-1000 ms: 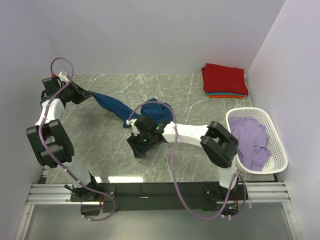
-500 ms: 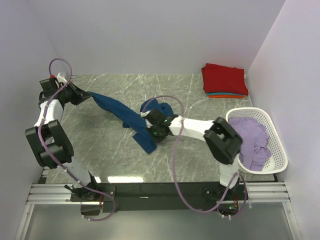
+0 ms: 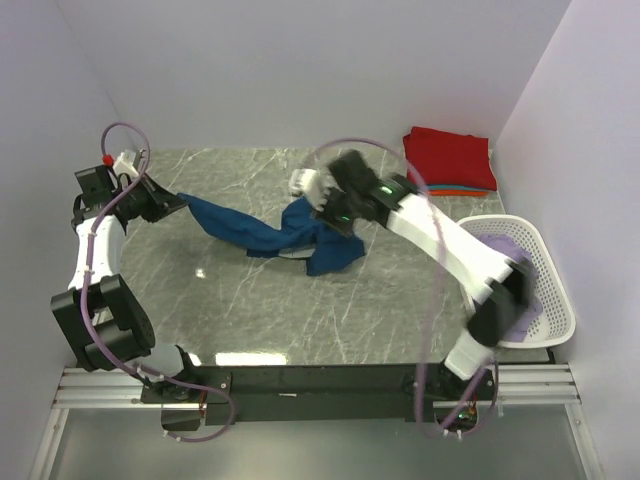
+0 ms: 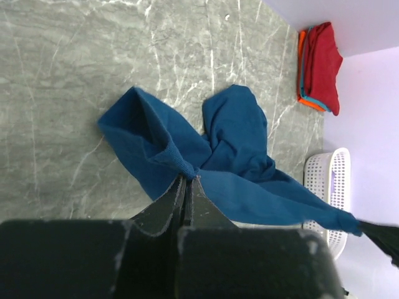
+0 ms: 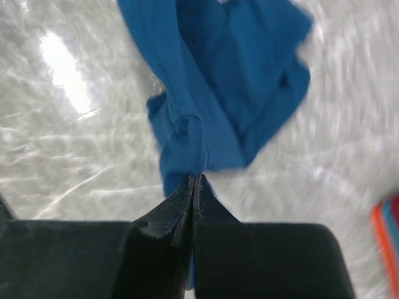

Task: Fold and stack the t-shirts
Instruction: Flatten the tshirt out

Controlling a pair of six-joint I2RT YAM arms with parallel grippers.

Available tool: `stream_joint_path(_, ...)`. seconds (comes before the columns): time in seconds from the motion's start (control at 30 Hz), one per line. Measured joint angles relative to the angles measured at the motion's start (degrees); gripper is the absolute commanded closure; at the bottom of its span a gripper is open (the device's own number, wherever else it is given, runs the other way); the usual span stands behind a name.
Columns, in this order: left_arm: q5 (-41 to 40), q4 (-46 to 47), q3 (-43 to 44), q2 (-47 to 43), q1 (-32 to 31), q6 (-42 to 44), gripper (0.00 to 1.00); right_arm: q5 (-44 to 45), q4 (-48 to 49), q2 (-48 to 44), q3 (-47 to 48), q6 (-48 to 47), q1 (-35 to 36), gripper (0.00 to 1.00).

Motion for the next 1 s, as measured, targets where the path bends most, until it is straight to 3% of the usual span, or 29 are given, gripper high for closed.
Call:
stream_joint_path(0.1, -0.74, -1.05, 0.0, 0.37, 0.07, 0.28, 0.99, -1.27, -5.64, 15.5, 16.48, -4.87, 2.38, 0.91)
stream_joint_path(0.13, -1.11, -1.29, 0.0, 0.76, 0.11, 0.26, 0.99, -1.25, -7.74, 22.69, 23.76, -5.7, 3.41, 0.84)
stream_joint_path(0.17, -1.4, -1.31, 0.0, 1.36, 0.24, 0.24, 0.99, -1.27, -8.76, 29.07, 30.18, -5.99, 4.39, 0.66)
stream_joint_path(0.27, -1.81, -1.27, 0.17, 3.91, 0.98, 0.15, 0.99, -1.99, -12.52, 42.36, 42.51, -4.74, 6.29, 0.48)
stream_joint_path(0.33, -1.84, -1.2, 0.46, 6.05, 1.68, -0.04, 0.99, -3.39, -14.12, 45.48, 43.95, -2.73, 6.69, 0.41)
stream_joint_path(0.4, -1.9, -1.07, 0.72, 8.15, 2.38, -0.17, 0.99, -5.97, -15.45, 44.28, 41.18, -0.26, 5.33, 0.39)
stream_joint_path(0.53, -1.75, -0.5, 0.76, 10.64, 3.19, -0.9, 0.99, -13.88, -10.69, 30.77, 23.41, 5.75, -2.32, 0.39)
stream_joint_path(0.63, -1.57, 0.37, 0.79, 11.45, 3.26, -1.44, 0.99, -19.45, -4.28, 14.53, 6.01, 11.91, -11.82, 0.48)
stream_joint_path(0.73, -1.42, 1.31, 0.85, 11.96, 3.26, -1.81, 0.99, -23.58, 2.67, 4.04, -5.66, 17.03, -15.06, 0.55)
stream_joint_path(0.83, -1.38, 1.84, 0.92, 12.41, 3.23, -2.16, 0.99, -28.3, 9.46, 2.1, -13.16, 21.31, -12.96, 0.54)
stream_joint_path(1.0, -1.4, 1.75, 1.16, 12.44, 3.23, -2.1, 0.99, -33.64, 18.51, 10.1, -18.97, 27.91, -12.35, 0.47)
